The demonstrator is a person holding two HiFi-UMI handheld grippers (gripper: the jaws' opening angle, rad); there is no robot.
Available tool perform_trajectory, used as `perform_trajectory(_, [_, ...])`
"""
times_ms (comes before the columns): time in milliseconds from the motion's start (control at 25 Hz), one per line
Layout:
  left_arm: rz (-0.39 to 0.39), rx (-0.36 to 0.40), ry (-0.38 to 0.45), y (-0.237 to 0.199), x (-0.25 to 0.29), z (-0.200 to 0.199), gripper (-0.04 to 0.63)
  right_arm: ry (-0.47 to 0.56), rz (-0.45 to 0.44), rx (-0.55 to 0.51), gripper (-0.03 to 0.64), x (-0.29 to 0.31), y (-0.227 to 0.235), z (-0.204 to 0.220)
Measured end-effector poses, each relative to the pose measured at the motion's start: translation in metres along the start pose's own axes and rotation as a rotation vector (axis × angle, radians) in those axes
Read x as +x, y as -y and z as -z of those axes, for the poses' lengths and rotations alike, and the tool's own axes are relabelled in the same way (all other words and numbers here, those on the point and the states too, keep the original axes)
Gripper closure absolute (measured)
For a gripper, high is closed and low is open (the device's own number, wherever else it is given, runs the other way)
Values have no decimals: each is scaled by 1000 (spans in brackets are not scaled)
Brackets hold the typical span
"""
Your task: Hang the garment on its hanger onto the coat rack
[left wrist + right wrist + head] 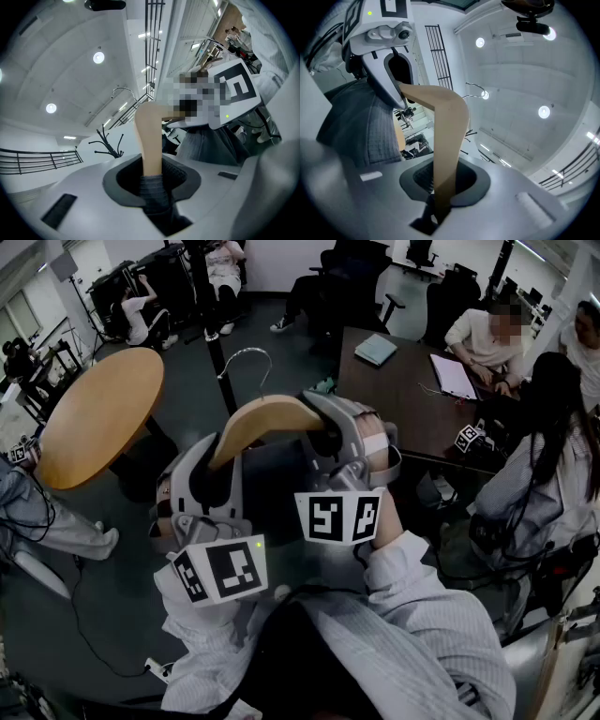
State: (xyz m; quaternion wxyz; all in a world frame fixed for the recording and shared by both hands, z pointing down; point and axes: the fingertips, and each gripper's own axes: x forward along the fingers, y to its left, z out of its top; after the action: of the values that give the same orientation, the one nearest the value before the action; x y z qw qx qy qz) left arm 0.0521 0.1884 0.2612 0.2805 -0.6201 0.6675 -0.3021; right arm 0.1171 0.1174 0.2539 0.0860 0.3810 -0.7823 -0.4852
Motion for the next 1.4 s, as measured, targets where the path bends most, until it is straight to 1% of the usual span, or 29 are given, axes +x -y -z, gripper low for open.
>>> perform_trajectory(240, [11, -3, -7, 8, 3, -1, 505, -11, -14, 8, 577, -3, -1, 8])
perform_trajectory(480, [22, 10, -10, 11, 11, -6, 505, -17, -3, 20, 575, -2, 3, 17])
perform_trajectory(760, [28, 9, -22, 14, 13, -9, 505, -26, -20, 30, 575, -2, 4, 21])
perform_trajectory(960, [31, -7, -41, 29, 20, -2, 505, -24, -39, 30, 574, -3, -4, 36])
perform_trajectory(1120, [38, -25, -56, 32, 27, 2, 505, -28, -54, 29, 574, 3, -8, 42])
perform_trajectory(1280, [41, -41, -63, 30, 44, 17, 505, -29, -71, 22, 574, 22, -18, 51])
perform_trajectory(1400, [51, -51, -59, 20, 61, 36, 505, -38, -79, 17, 574, 47, -29, 53])
